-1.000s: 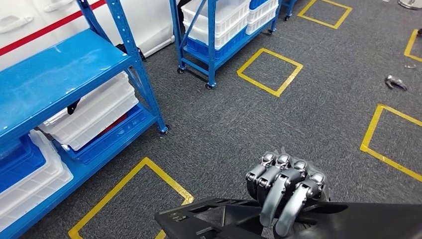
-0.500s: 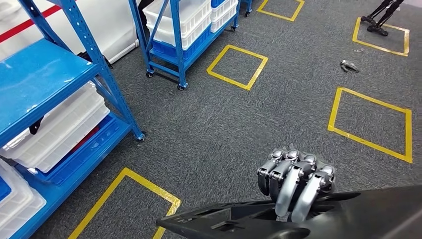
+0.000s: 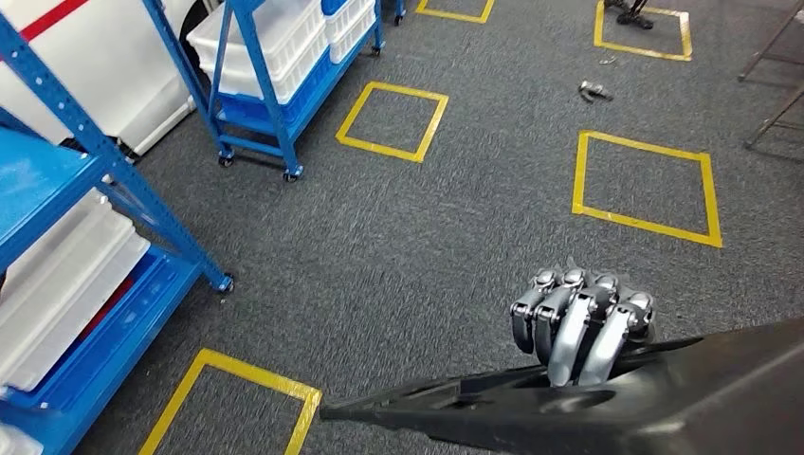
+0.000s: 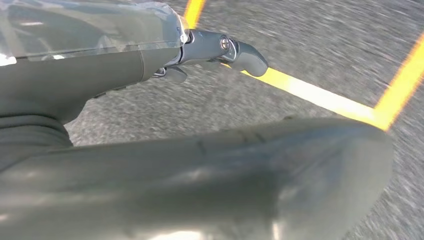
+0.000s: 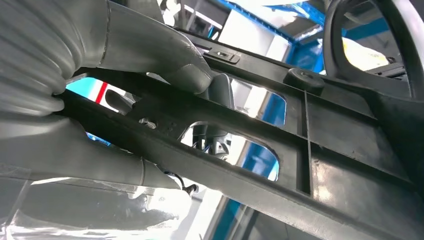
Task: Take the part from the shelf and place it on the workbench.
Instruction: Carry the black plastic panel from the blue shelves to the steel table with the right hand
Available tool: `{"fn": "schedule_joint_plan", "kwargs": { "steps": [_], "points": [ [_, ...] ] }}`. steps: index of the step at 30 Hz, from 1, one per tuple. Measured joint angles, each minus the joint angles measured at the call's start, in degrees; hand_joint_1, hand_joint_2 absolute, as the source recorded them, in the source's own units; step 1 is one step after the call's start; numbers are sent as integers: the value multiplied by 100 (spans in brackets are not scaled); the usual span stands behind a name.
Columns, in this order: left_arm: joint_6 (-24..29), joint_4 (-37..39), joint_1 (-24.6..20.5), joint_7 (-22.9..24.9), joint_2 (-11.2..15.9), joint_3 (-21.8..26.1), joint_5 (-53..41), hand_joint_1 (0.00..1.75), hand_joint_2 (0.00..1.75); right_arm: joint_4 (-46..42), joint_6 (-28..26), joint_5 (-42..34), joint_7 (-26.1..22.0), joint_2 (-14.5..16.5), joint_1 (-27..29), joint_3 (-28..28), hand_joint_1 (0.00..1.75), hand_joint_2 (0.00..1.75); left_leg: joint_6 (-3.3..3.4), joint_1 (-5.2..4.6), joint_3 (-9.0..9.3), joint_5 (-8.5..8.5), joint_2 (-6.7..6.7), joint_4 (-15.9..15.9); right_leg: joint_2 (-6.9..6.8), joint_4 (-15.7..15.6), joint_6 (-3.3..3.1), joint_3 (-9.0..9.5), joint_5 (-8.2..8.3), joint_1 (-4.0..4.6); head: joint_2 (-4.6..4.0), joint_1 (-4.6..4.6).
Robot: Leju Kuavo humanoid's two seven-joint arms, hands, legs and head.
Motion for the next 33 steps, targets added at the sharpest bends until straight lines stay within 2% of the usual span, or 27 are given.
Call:
{"fn": "schedule_joint_plan", "kwargs": {
  "steps": [1,2,3,4,5,6,8,9,10,12,13,14,16,18,19,20,21,23,24,25,27,28,30,32,33],
  "points": [
    [7,0,9,-14,-5,16,9,0,0,1,25,-13,-1,1,-4,-3,171,175,-8,7,-168,-182,-138,373,67,2,-17,1,0,0,0,-2],
    [15,0,22,-25,-10,37,15,0,0,3,44,-26,1,1,-4,-4,171,175,-14,11,-366,-346,-221,778,143,7,-32,1,0,1,0,-4],
    [22,0,34,-36,-11,58,19,0,0,10,54,-35,1,1,-6,-4,171,175,-18,12,-532,-423,-257,1085,227,13,-37,2,-1,4,0,-3],
    [26,0,37,-49,-11,74,19,0,0,17,50,-42,3,1,-12,-5,171,175,-16,12,-615,-387,-273,1201,311,21,-37,5,-1,6,0,-4],
    [28,0,33,-62,-12,89,17,0,0,23,36,-45,7,1,-26,-5,171,175,-7,12,-596,-242,-286,1090,393,29,-36,9,-3,7,0,-4],
    [29,0,25,-73,-11,101,16,0,0,27,11,-46,12,1,-48,-5,171,175,8,13,-487,-21,-330,786,473,37,-32,16,-6,5,0,-3],
    [33,0,11,-85,-4,126,11,0,0,28,-76,-66,33,1,-111,-3,171,175,46,28,-195,345,-603,31,617,62,-9,9,-14,-3,0,-1],
    [37,0,11,-87,2,144,5,0,0,28,-134,-94,41,1,-145,1,171,175,63,30,-94,429,-723,-216,683,74,16,-8,-12,-12,0,0],
    [42,0,9,-88,7,162,-4,0,0,29,-193,-129,44,0,-173,4,171,175,83,27,-45,443,-793,-336,748,79,49,-29,-6,-25,0,1],
    [50,-2,-1,-91,20,200,-23,0,0,31,-286,-194,29,-12,-206,11,171,175,136,19,-16,452,-699,-385,849,74,123,-62,15,-44,0,0],
    [51,-4,-12,-95,27,213,-29,0,0,34,-315,-215,19,-27,-214,14,171,175,172,24,-2,470,-633,-416,776,99,158,-79,-8,-39,0,8],
    [52,-7,-18,-103,33,224,-33,0,0,38,-332,-227,11,-41,-224,18,171,175,207,31,12,489,-564,-448,637,198,188,-126,-83,-31,0,18],
    [51,-10,-15,-121,46,247,-39,0,0,52,-314,-236,4,-61,-219,23,171,175,257,29,30,505,-415,-487,293,716,240,-365,-392,-35,0,43],
    [49,-11,1,-134,60,271,-47,0,0,69,-186,-192,4,-65,-136,13,171,175,276,21,30,493,-266,-485,183,1380,282,-688,-666,-75,0,47],
    [50,-11,3,-136,64,281,-58,0,0,76,-90,-148,4,-67,-74,-3,171,175,276,21,32,483,-195,-482,165,1530,301,-763,-674,-97,0,48],
    [55,-11,1,-136,67,291,-70,0,0,81,12,-94,4,-66,-18,-28,171,175,271,22,36,471,-126,-477,141,1473,318,-736,-581,-117,0,49],
    [63,-11,-6,-130,67,299,-84,0,0,85,107,-37,4,-61,21,-62,171,175,258,23,46,455,-60,-469,92,1197,328,-593,-403,-133,0,49],
    [73,-11,-26,-118,67,312,-101,0,0,93,218,60,4,-43,53,-126,171,175,210,9,76,411,60,-451,-119,447,316,-206,-101,-120,0,50],
    [72,-11,-35,-113,67,316,-109,0,0,101,229,104,4,-27,57,-145,171,175,178,-1,92,389,112,-444,-198,189,292,-76,-34,-97,0,48],
    [66,-11,-46,-111,68,321,-119,0,0,110,210,146,4,-8,63,-154,171,175,144,-11,108,370,163,-442,-236,74,266,-25,-34,-70,0,46],
    [47,-14,-69,-110,71,334,-137,0,0,129,130,219,5,23,92,-156,171,175,79,-17,147,346,268,-456,-134,50,208,-28,-42,-46,-1,43],
    [33,-17,-84,-109,72,341,-142,0,0,135,73,246,5,31,109,-155,171,175,45,-7,162,321,254,-444,-74,31,178,-19,-33,-57,-1,41],
    [-25,-22,-103,-110,75,357,-136,0,0,141,-64,283,5,36,130,-138,171,175,-8,20,80,139,41,-202,38,-14,118,9,-9,-85,0,38],
    [-98,-22,-100,-113,85,386,-109,0,0,149,-174,310,4,40,155,-99,171,175,-27,37,-224,-203,-203,449,146,-23,81,19,-5,-92,0,36],
    [-125,-22,-91,-120,94,404,-95,0,0,156,-214,326,4,43,176,-76,171,175,-32,37,-402,-335,-243,804,209,-18,70,19,-6,-89,0,35]
  ]
}}
